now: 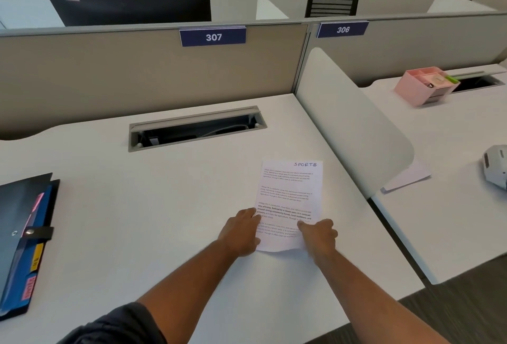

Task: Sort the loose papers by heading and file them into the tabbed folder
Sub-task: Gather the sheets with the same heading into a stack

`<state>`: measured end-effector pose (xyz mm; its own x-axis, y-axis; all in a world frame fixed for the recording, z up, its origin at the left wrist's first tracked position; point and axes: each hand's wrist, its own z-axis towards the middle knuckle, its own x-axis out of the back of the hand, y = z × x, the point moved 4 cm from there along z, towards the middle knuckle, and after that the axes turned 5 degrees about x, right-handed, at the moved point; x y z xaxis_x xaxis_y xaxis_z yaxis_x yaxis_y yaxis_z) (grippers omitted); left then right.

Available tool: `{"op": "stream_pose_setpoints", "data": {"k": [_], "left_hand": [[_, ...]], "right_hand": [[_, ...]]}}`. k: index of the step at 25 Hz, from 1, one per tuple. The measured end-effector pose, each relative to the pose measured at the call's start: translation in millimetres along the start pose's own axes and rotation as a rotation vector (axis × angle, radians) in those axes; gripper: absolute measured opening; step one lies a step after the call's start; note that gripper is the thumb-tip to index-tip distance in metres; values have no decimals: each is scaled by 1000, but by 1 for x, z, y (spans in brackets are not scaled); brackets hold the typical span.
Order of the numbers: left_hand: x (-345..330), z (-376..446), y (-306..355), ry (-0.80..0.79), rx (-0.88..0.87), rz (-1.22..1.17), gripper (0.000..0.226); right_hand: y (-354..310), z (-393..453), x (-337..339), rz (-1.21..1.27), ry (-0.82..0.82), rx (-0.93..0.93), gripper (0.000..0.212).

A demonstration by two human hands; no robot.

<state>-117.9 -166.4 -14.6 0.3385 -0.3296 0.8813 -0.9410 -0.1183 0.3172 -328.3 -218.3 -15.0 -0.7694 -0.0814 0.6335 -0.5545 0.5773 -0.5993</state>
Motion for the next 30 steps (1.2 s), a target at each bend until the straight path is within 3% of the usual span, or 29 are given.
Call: {"op": "stream_pose_setpoints", "data": {"k": [3,7,15,19,24,30], "left_hand": [[2,1,-1,2,-10,4,67],[6,3,-5,31,23,-139,53],[25,0,-41,143,401,-852,67],[33,-13,-62,229,465,-1285,48],[40,-34,-84,287,465,-1345,39],[41,-68,-122,344,539,-1290,32]], "right_hand": [[-1,9,8,123,5,43,50],[-8,12,19,79,15,173,17],[-30,1,7,259,-153,320,11],[-40,-14,-13,305,-342,314,10],[-55,-26,-37,359,-485,304,18],[-74,-49,-73,320,-532,373,14]]}}
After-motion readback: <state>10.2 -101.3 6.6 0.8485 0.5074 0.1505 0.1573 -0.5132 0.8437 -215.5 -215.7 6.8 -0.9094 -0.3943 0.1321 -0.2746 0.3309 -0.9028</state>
